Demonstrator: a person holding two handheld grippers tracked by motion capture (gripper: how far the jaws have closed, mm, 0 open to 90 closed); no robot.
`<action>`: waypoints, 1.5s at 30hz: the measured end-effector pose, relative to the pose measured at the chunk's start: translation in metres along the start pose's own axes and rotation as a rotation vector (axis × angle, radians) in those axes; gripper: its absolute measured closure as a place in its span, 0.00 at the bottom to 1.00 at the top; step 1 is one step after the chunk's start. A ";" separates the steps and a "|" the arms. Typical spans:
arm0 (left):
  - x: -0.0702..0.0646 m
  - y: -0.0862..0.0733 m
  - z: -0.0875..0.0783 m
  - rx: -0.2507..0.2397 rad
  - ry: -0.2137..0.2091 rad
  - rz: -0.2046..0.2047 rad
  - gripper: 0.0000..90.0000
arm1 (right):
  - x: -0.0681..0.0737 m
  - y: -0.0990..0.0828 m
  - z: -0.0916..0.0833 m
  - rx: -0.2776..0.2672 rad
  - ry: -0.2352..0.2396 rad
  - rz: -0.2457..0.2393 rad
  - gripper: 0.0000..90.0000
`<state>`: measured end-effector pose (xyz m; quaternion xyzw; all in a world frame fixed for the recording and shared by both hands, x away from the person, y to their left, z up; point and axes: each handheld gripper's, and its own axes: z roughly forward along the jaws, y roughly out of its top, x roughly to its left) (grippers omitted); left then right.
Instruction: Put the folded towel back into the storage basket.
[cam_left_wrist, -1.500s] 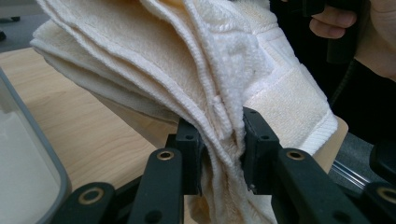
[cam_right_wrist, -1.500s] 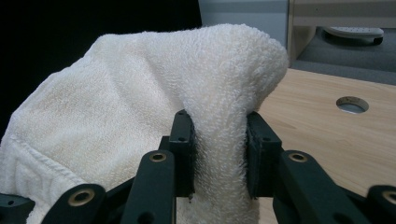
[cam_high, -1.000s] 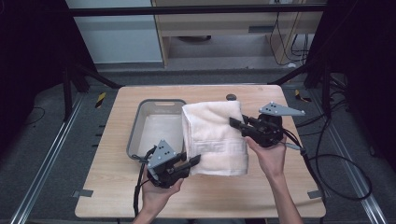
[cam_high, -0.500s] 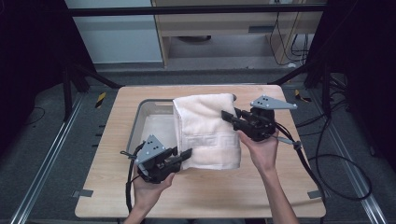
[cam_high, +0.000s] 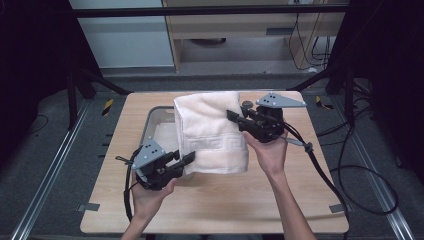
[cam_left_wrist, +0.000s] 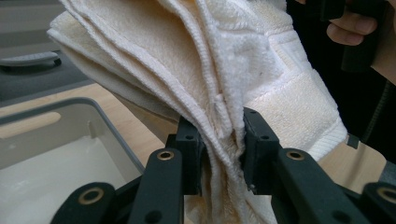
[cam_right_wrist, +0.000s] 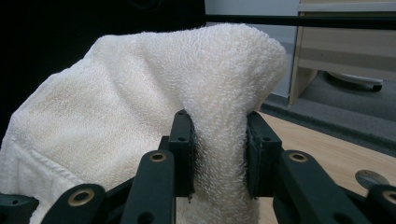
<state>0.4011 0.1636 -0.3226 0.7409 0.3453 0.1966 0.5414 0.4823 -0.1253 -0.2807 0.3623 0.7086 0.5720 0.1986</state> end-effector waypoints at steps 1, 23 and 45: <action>0.001 0.002 -0.001 -0.003 0.003 -0.001 0.79 | 0.001 0.002 0.001 -0.004 0.001 -0.004 0.76; 0.033 0.010 -0.035 -0.045 0.073 -0.034 0.79 | 0.029 0.029 0.040 -0.034 0.039 -0.029 0.76; 0.066 0.004 -0.059 -0.046 0.172 -0.066 0.79 | 0.052 0.038 0.096 -0.026 0.095 -0.035 0.76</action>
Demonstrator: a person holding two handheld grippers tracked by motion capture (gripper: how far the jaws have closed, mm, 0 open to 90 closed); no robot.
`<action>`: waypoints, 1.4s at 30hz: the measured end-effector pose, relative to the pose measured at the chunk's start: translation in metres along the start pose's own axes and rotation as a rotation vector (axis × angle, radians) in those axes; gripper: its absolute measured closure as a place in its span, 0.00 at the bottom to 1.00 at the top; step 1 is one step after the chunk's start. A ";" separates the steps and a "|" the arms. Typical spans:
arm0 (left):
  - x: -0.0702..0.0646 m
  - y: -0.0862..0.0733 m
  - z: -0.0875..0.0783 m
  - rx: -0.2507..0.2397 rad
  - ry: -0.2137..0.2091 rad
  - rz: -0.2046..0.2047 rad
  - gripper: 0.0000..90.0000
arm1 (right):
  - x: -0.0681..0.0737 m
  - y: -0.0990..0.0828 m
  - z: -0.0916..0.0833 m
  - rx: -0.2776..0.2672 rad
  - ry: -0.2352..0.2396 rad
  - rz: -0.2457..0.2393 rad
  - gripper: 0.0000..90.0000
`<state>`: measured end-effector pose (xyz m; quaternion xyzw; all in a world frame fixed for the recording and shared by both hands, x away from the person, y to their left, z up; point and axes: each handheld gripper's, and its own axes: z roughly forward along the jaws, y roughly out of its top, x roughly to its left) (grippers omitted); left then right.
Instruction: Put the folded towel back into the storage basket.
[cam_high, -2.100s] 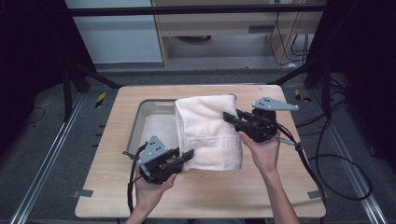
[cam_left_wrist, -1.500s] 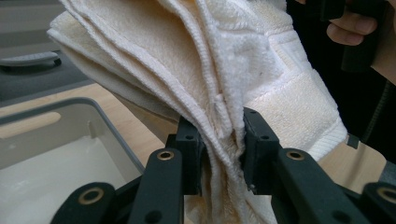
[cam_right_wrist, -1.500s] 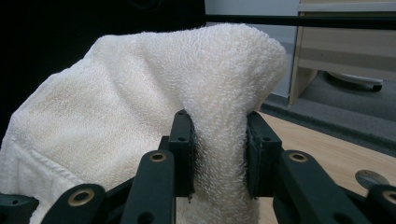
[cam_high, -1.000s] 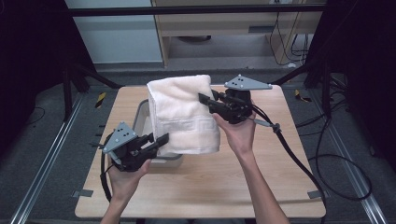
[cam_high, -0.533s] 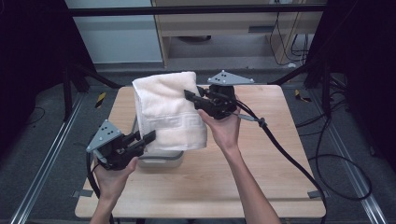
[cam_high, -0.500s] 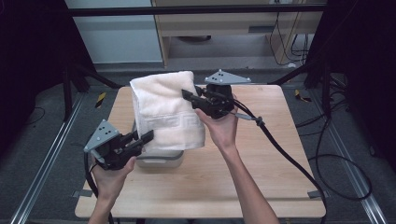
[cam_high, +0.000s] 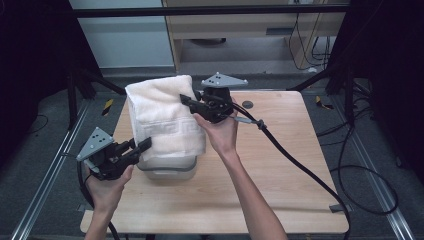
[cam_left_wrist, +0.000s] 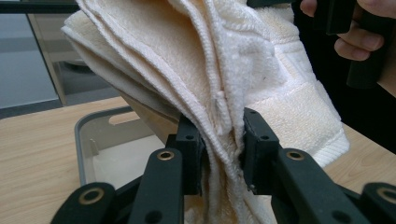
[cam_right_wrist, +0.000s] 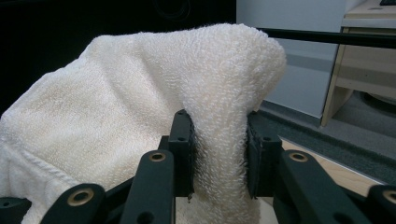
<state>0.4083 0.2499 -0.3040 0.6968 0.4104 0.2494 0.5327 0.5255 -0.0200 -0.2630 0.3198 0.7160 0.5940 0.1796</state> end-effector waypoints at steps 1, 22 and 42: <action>0.001 0.000 0.000 0.001 0.005 0.001 0.79 | 0.000 0.000 0.002 0.001 0.001 0.001 0.76; 0.031 -0.009 0.009 0.072 0.091 -0.020 0.79 | -0.004 -0.020 0.053 0.032 0.018 0.051 0.76; 0.056 -0.033 0.029 0.158 0.164 -0.021 0.79 | -0.012 -0.058 0.101 0.102 0.004 0.098 0.76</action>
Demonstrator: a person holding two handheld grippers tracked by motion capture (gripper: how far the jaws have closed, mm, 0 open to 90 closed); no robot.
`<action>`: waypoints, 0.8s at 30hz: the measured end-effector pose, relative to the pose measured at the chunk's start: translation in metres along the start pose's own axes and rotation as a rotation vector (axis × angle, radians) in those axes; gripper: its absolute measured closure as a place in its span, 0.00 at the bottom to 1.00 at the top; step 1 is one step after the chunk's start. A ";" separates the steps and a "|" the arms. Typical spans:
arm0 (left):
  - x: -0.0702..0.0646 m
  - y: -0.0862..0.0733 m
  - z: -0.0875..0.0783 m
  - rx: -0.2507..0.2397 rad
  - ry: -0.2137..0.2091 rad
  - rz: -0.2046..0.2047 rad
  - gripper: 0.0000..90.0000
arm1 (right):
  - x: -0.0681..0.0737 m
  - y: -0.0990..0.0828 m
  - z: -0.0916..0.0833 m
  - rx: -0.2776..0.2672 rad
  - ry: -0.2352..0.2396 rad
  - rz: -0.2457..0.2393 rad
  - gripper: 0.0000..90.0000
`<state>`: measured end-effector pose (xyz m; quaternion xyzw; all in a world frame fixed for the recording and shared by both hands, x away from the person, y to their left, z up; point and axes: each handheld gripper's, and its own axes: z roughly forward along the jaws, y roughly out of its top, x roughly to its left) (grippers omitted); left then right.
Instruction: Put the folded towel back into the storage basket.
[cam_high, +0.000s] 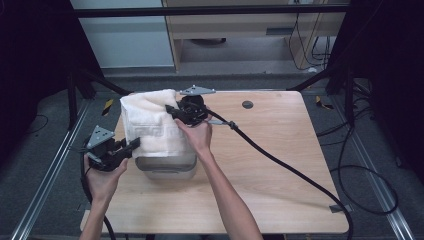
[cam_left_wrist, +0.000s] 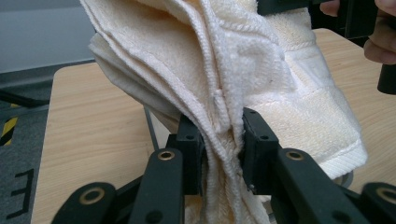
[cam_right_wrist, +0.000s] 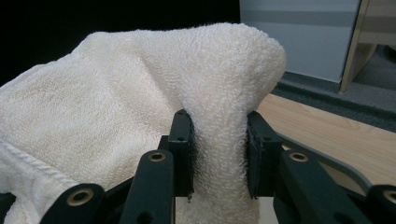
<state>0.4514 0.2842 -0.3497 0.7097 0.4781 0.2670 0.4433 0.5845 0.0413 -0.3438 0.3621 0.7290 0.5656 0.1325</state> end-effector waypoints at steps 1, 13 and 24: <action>0.002 -0.002 0.001 0.009 0.004 -0.001 0.79 | 0.000 -0.003 0.004 0.003 0.003 0.008 0.76; 0.007 -0.013 0.021 0.052 -0.008 -0.011 0.79 | -0.006 -0.020 0.020 0.059 -0.033 -0.004 0.75; 0.004 -0.025 0.047 0.107 -0.034 -0.018 0.79 | -0.022 -0.040 0.029 0.140 -0.091 0.019 0.74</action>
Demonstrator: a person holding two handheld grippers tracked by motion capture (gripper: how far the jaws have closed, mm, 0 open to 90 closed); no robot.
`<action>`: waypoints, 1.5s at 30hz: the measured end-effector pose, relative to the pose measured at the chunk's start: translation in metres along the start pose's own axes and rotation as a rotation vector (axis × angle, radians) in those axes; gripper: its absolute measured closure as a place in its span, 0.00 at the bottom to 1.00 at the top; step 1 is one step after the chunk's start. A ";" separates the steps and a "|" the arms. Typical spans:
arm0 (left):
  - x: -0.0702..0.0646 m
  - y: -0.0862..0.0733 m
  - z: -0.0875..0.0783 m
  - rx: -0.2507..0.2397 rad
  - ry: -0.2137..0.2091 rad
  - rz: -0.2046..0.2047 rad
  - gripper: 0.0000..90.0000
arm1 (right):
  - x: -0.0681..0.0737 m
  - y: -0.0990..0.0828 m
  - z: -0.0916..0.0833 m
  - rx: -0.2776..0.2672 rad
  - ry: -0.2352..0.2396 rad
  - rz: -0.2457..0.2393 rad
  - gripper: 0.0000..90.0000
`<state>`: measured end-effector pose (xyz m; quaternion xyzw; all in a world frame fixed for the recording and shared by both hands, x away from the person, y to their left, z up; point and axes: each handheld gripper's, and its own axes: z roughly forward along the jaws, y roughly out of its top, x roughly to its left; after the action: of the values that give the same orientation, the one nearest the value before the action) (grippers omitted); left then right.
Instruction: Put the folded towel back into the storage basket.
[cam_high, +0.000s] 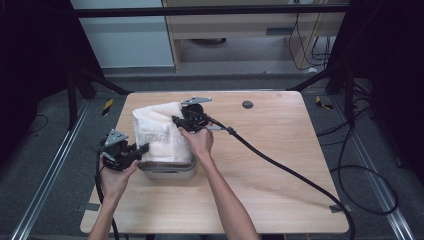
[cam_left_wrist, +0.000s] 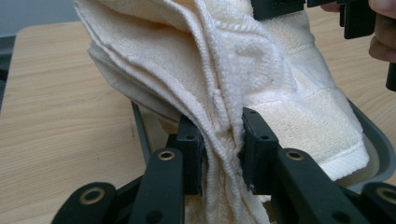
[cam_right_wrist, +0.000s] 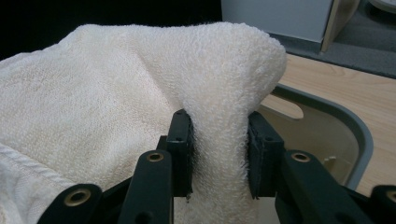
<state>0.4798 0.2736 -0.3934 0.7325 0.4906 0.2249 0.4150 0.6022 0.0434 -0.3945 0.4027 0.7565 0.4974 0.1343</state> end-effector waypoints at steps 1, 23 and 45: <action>-0.001 -0.001 0.005 0.010 -0.002 0.000 0.79 | -0.003 -0.003 0.001 0.009 -0.009 0.002 0.74; -0.005 -0.006 0.044 0.133 0.040 0.017 0.78 | -0.020 -0.029 0.012 0.073 -0.106 0.022 0.72; -0.025 0.001 0.002 -0.029 0.066 0.069 0.62 | -0.016 -0.008 -0.037 -0.037 -0.112 -0.115 0.36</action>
<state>0.4712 0.2503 -0.3918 0.7351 0.4752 0.2699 0.4012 0.5864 0.0067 -0.3870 0.3830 0.7604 0.4796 0.2122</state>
